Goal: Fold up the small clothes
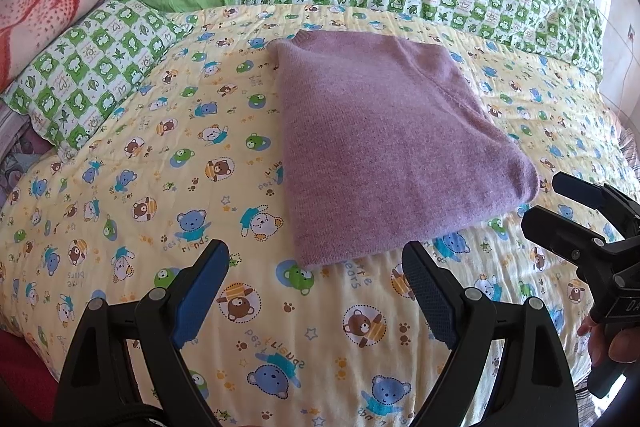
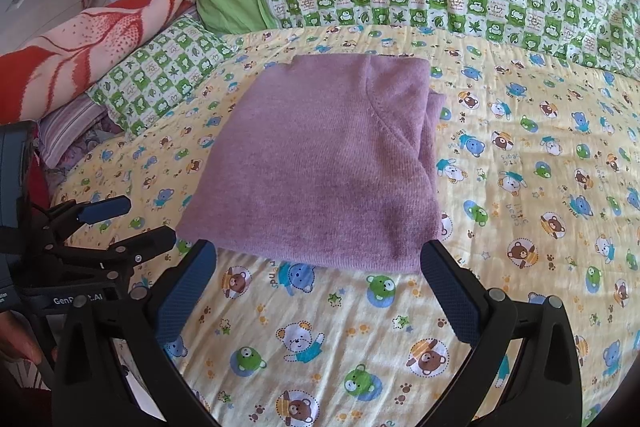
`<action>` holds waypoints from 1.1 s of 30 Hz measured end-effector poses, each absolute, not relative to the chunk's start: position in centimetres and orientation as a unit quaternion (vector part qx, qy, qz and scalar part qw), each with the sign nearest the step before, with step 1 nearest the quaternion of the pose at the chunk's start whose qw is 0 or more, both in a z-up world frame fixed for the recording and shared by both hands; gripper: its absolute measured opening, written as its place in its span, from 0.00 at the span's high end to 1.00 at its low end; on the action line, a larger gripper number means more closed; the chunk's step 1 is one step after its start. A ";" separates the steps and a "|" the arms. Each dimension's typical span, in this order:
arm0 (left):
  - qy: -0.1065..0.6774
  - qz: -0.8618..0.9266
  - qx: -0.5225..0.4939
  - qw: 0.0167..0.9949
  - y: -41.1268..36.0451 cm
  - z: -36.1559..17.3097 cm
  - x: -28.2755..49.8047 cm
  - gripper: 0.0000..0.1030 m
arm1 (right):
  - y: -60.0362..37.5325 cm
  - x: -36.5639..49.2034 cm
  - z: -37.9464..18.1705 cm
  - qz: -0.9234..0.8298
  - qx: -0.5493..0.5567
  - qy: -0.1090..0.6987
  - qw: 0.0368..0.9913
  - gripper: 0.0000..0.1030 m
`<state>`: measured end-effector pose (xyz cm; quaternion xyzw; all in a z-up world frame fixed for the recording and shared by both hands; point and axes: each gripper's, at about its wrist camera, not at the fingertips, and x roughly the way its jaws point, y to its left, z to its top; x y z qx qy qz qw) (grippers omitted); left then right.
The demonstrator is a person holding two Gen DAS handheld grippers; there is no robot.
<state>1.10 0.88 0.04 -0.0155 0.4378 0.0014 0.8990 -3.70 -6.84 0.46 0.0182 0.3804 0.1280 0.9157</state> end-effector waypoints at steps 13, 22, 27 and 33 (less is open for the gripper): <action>0.437 -0.003 -0.013 0.899 0.6 0.2 1.4 0.14 | -6.9 -3.6 0.5 0.129 0.019 0.380 0.916 0.01; 0.434 -0.003 -0.016 0.901 0.6 0.5 1.4 0.14 | -7.0 -3.4 0.6 0.129 0.019 0.378 0.916 0.01; 0.429 -0.002 -0.023 0.903 0.7 1.0 1.5 0.14 | -7.1 -3.1 0.8 0.129 0.019 0.377 0.917 0.01; 0.427 0.005 -0.029 0.904 1.0 1.5 2.3 0.14 | -7.4 -2.2 1.3 0.132 0.017 0.377 0.917 0.01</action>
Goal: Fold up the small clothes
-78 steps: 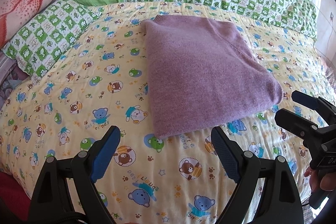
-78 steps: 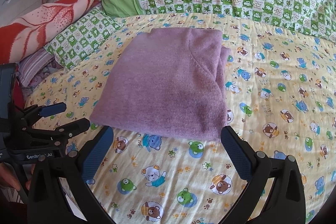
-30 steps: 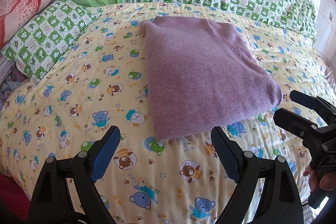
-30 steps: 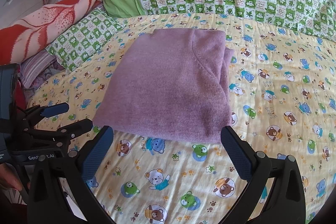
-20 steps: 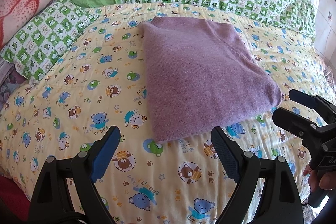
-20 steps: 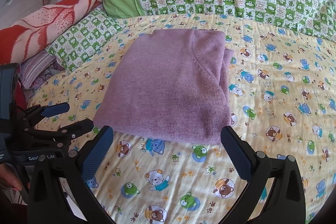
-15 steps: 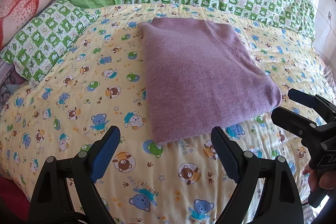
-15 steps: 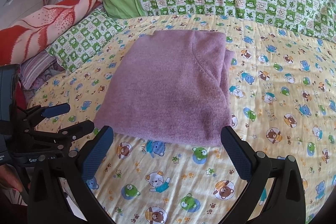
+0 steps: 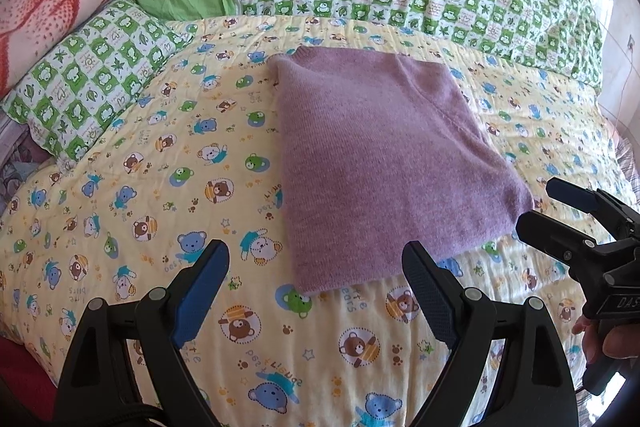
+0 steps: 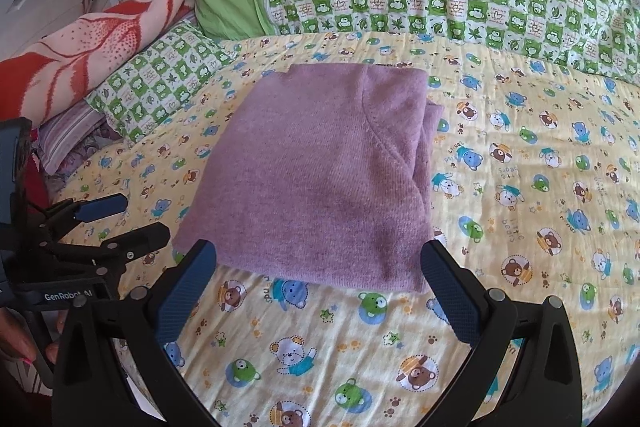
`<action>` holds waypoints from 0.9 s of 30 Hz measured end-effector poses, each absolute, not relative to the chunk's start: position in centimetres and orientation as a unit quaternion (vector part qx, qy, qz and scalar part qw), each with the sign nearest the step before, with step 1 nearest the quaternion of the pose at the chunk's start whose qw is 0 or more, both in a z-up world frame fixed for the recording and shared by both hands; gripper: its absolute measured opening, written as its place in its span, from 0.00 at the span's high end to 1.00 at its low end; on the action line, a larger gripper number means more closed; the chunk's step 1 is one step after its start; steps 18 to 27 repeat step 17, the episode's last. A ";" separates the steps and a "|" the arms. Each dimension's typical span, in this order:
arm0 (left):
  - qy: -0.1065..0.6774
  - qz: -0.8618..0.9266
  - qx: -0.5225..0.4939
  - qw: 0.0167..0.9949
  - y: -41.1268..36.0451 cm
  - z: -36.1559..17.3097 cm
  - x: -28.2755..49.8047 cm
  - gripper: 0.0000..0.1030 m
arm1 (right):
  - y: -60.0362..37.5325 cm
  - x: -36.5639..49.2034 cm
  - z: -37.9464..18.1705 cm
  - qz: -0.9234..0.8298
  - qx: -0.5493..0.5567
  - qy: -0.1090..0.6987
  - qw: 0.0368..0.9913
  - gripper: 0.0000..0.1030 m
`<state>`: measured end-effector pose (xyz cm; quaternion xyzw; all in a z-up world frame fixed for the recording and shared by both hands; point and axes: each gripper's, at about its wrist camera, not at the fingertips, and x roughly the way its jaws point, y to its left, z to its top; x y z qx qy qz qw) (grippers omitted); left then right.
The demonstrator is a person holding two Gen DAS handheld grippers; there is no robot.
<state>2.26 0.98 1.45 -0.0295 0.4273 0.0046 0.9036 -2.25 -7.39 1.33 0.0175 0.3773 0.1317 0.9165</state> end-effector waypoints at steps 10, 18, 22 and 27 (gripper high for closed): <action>0.428 0.020 -0.022 0.903 1.1 2.3 4.4 0.15 | -8.7 0.4 2.1 0.137 0.037 0.384 0.912 0.01; 0.423 0.031 -0.023 0.905 1.1 2.7 5.1 0.15 | -8.8 1.5 2.5 0.141 0.034 0.386 0.911 0.01; 0.423 0.031 -0.023 0.905 1.1 2.7 5.1 0.15 | -8.8 1.5 2.5 0.141 0.034 0.386 0.911 0.01; 0.423 0.031 -0.023 0.905 1.1 2.7 5.1 0.15 | -8.8 1.5 2.5 0.141 0.034 0.386 0.911 0.01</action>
